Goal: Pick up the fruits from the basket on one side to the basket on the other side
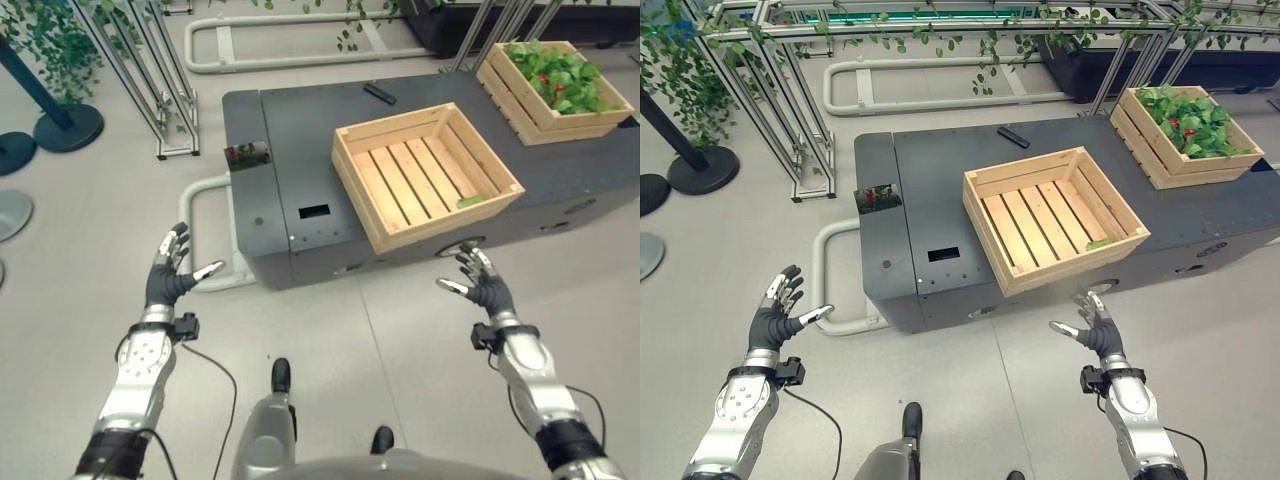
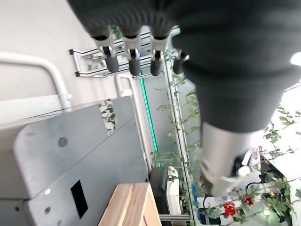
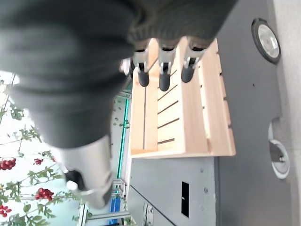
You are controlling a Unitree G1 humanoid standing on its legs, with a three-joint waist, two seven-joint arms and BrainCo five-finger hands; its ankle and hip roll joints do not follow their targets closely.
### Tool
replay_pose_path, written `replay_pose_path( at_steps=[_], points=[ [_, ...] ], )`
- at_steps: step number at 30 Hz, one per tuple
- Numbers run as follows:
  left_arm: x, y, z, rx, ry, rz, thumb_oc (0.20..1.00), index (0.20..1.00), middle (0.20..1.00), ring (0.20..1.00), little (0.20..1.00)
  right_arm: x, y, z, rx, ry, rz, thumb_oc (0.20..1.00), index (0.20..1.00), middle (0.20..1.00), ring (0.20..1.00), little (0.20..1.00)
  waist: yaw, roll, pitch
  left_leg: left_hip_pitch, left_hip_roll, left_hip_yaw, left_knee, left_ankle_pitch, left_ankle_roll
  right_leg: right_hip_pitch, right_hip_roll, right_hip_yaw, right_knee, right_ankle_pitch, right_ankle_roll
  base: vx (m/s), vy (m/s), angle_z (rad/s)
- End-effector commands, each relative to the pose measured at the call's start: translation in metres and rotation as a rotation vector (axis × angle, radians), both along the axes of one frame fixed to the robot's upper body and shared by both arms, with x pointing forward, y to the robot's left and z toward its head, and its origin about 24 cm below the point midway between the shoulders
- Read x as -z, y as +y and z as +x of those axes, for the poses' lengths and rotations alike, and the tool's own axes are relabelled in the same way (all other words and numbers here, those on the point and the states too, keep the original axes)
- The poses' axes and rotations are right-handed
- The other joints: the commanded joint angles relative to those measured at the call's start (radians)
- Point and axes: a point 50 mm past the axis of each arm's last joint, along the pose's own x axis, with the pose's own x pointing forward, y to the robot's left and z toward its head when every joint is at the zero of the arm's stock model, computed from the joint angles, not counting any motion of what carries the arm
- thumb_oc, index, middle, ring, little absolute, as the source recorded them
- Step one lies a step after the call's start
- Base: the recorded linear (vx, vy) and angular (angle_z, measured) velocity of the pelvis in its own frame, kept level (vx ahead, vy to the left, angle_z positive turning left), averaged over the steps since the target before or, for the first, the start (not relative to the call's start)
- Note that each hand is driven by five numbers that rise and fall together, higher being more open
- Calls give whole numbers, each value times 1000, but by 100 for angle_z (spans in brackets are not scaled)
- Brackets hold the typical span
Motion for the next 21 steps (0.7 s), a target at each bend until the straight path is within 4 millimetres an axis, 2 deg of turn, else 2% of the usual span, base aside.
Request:
replay_pose_path(
  at_steps=[1, 2, 3, 4, 5, 6, 7, 8, 10, 11, 12, 15, 17, 19, 21],
  points=[
    [-15, 2, -2, 8, -68, 120, 1000, 1000, 1000, 1000, 1000, -10, -8, -2, 11, -54, -32, 1000, 1000, 1000, 1000, 1000, -14, -16, -93, -43, -19, -32, -40, 43, -14, 9, -9, 33, 176, 58, 56, 289, 326, 14],
    [-17, 2, -1, 13, -69, 134, 1000, 1000, 1000, 1000, 1000, -9, -8, -5, 10, -51, -26, 1000, 1000, 1000, 1000, 1000, -24, -16, -91, -27, -36, -40, -43, 28, -1, -10, -16, 51, 231, 87, 56, 275, 356, 32],
    [-18, 1, 0, 23, -70, 144, 1000, 1000, 1000, 1000, 1000, -6, -8, -7, 15, -41, -17, 1000, 1000, 1000, 1000, 1000, -34, -13, -92, -15, -52, -40, -50, 19, 14, -30, -26, 53, 289, 142, 59, 255, 333, 39],
    [-17, 1, -1, 24, -66, 144, 1000, 1000, 1000, 1000, 1000, -5, -7, -7, 14, -38, -19, 1000, 1000, 1000, 1000, 1000, -40, -3, -88, 8, -56, -44, -62, 11, 24, -56, -38, 35, 336, 165, 54, 328, 360, 59],
    [-14, 3, -2, 7, -53, 129, 1000, 1000, 1000, 1000, 1000, -3, -2, -7, 8, -37, 0, 1000, 1000, 1000, 1000, 1000, -54, 11, -79, 46, -50, -38, -83, -7, 27, -103, -38, 3, 343, 149, 46, 226, 216, 38],
    [-13, 3, -2, 7, -53, 129, 1000, 1000, 1000, 1000, 1000, -3, -2, -7, 8, -36, 0, 1000, 1000, 1000, 1000, 1000, -56, 10, -77, 49, -51, -39, -85, -7, 27, -101, -39, 2, 347, 145, 45, 259, 175, 16],
    [-13, 3, -2, 3, -51, 130, 1000, 1000, 1000, 1000, 1000, -4, -1, -7, 5, -40, 6, 1000, 1000, 1000, 1000, 1000, -63, 14, -68, 73, -50, -39, -96, -15, 23, -132, -29, -9, 320, 106, 39, 269, 52, -14],
    [-10, 2, -2, 1, -47, 112, 1000, 1000, 1000, 1000, 1000, -3, 0, -6, 3, -35, 9, 1000, 1000, 1000, 1000, 1000, -71, 24, -55, 100, -50, -49, -106, -24, 13, -175, 4, -30, 220, 18, 18, 263, 53, -23],
    [-10, 2, -2, 0, -47, 106, 1000, 1000, 1000, 1000, 1000, -3, 0, -6, 4, -33, 8, 1000, 1000, 1000, 1000, 1000, -77, 27, -50, 109, -49, -59, -107, -26, 6, -180, 11, -35, 160, 3, 13, 245, -52, -21],
    [-7, 1, -3, 1, -39, 96, 1000, 1000, 1000, 1000, 1000, -2, -1, -5, 8, -29, 6, 1000, 1000, 1000, 1000, 1000, -85, 27, -39, 134, -51, -83, -108, -40, -6, -213, 18, -7, 19, 14, 22, 257, -97, 14],
    [-7, 1, -3, 1, -39, 95, 1000, 1000, 1000, 1000, 1000, -2, -1, -5, 8, -29, 5, 1000, 1000, 1000, 1000, 1000, -85, 28, -39, 137, -48, -83, -108, -42, -7, -209, 20, -8, 14, 15, 21, 256, -115, 40],
    [-1, -2, -3, 7, -22, 65, 1000, 1000, 1000, 1000, 1000, -4, 1, -4, -9, -31, -11, 1000, 1000, 1000, 1000, 1000, -89, 24, -36, 163, -43, -119, -105, -57, -17, -230, 21, 54, 9, 40, 38, 172, -120, 54],
    [9, -7, -5, 21, 8, 21, 1000, 1000, 1000, 1000, 1000, 0, -1, -6, -7, -13, -11, 1000, 1000, 1000, 1000, 1000, -76, 11, -53, 172, -35, -130, -97, -67, -31, -197, 18, 12, -4, 44, 31, 163, -240, 88],
    [13, -9, -6, 24, 26, 9, 1000, 1000, 1000, 1000, 1000, 0, -3, -7, 1, -9, -15, 1000, 1000, 1000, 1000, 1000, -75, 13, -58, 176, -27, -137, -97, -66, -40, -182, 25, -4, -11, 43, 27, 116, -195, 78],
    [21, -16, -6, 48, 43, -73, 1000, 1000, 1000, 1000, 1000, -2, -11, -9, 34, -18, -22, 1000, 1000, 1000, 1000, 1000, -71, 21, -74, 180, 1, -159, -110, -52, -62, -149, 42, -45, -18, 21, 14, 146, -273, 32]
  ],
)
